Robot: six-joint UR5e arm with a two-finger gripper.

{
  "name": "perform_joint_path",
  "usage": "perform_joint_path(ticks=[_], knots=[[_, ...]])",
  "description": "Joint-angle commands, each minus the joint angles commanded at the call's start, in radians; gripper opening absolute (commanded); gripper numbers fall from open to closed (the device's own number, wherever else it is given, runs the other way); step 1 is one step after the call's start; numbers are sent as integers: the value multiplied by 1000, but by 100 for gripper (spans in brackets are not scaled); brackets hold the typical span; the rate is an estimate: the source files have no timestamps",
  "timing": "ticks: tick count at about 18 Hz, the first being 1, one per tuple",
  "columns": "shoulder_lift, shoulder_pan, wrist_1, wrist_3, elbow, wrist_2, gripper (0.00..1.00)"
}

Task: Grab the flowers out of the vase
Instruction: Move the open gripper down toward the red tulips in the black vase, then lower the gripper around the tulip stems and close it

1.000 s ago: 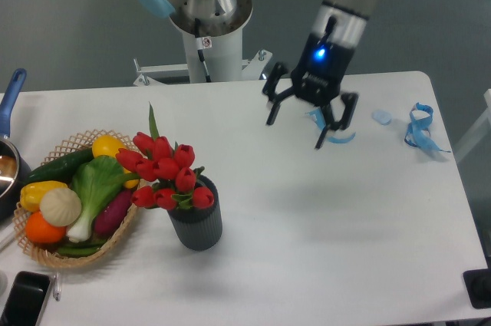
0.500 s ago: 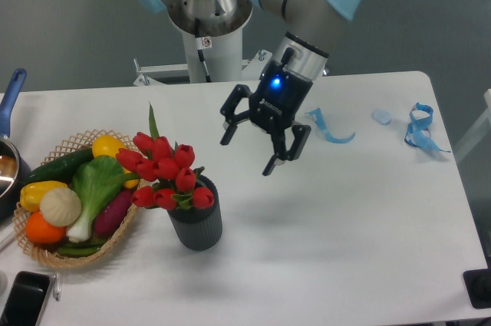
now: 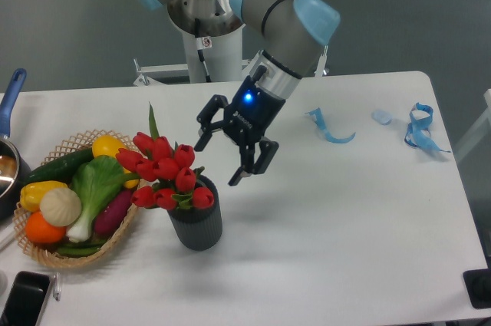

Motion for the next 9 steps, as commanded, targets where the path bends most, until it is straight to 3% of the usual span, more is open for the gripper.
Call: perform_joint_path(ticks=[5, 9], knots=[[-20, -14, 6, -29, 17, -6, 100], [-52, -38, 52, -123, 51, -6, 100]])
